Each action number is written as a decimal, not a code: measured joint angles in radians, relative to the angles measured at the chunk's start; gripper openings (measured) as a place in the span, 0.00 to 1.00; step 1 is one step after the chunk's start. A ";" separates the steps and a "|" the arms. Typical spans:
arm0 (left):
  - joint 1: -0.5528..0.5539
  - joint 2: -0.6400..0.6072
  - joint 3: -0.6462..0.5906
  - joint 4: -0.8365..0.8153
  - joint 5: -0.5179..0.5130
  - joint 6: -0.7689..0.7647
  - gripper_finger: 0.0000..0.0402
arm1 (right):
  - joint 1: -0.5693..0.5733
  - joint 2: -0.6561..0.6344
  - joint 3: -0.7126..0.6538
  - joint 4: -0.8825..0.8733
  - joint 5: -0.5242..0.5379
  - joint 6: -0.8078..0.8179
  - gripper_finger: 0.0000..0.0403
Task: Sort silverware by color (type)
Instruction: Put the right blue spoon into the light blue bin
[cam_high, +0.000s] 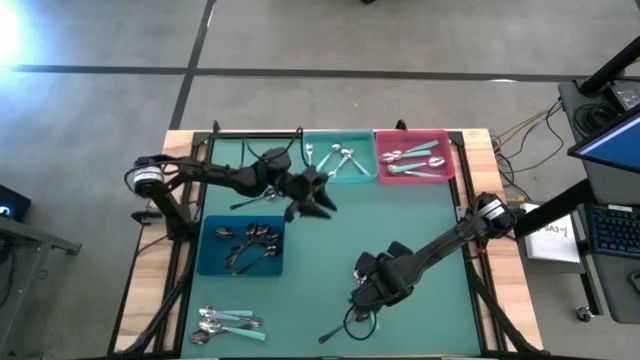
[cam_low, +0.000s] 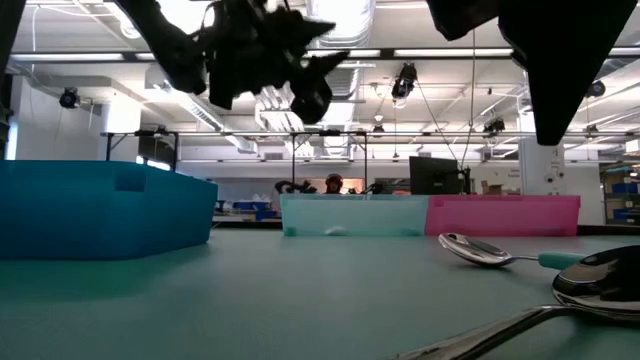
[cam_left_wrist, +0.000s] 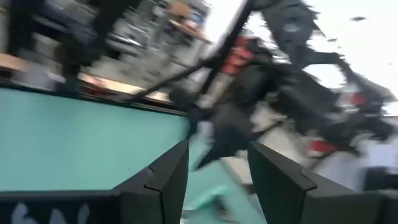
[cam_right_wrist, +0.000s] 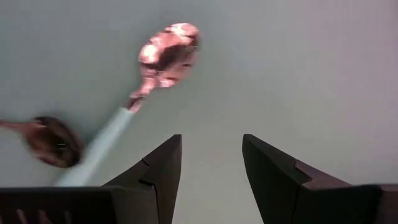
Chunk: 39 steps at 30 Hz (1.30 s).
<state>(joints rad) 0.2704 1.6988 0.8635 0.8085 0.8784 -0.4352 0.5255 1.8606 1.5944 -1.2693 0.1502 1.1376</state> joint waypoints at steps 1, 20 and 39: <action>-0.019 -0.003 0.000 0.005 0.016 -0.029 0.37 | 0.002 0.000 -0.006 0.024 -0.010 0.006 0.40; -0.359 -0.352 0.000 0.000 -0.144 -0.090 0.37 | 0.073 0.008 -0.133 0.336 -0.024 0.106 0.40; -0.425 -0.597 0.000 -0.007 -0.340 0.010 0.37 | 0.072 0.008 -0.298 0.570 0.036 0.134 0.39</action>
<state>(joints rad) -0.1551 1.1014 0.8635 0.8011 0.5388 -0.4250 0.5980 1.8687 1.2962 -0.6996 0.1861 1.2719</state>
